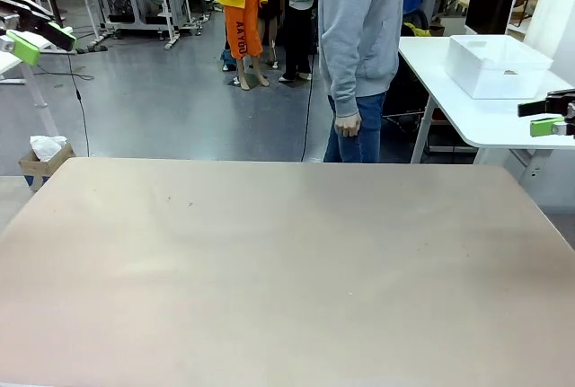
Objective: Stack the cups and store them in the basket.
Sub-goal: Place the stack of Reusable plastic cups into the Pantry Basket.
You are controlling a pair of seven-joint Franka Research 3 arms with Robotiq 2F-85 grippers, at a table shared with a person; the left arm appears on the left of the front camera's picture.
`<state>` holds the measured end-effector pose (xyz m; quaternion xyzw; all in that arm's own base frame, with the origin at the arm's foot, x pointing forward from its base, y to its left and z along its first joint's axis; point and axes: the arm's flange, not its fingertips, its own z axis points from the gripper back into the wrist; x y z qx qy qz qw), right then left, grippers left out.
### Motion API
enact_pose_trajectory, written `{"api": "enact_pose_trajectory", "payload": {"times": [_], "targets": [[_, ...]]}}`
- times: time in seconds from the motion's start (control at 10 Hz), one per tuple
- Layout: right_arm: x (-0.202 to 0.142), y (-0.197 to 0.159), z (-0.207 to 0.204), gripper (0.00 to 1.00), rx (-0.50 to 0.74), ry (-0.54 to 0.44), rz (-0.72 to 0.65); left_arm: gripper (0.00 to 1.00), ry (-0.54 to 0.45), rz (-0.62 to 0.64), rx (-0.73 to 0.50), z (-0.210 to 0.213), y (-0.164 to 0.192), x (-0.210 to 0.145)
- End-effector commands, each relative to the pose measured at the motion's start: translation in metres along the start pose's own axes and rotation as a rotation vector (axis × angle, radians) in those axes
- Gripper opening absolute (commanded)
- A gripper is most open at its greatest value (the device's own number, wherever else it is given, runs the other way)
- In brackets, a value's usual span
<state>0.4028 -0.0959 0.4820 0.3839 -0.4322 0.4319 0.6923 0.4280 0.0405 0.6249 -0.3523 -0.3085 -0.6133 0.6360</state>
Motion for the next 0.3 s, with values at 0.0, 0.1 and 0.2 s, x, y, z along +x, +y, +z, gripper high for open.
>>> {"api": "enact_pose_trajectory", "payload": {"times": [0.0, 0.1, 0.2], "targets": [[0.0043, 0.0022, 0.0018, 1.0, 0.005, -0.005, -0.02, 0.97, -0.004, 0.009, 0.009, 0.002, 0.0002, 0.0038], [0.0043, 0.0022, 0.0018, 1.0, 0.005, -0.005, -0.02, 0.97, -0.004, 0.009, 0.009, 0.002, 0.0002, 0.0038], [0.0043, 0.0022, 0.0018, 1.0, 0.005, -0.005, -0.02, 0.97, -0.004, 0.009, 0.009, 0.002, 0.0002, 0.0038]]}}
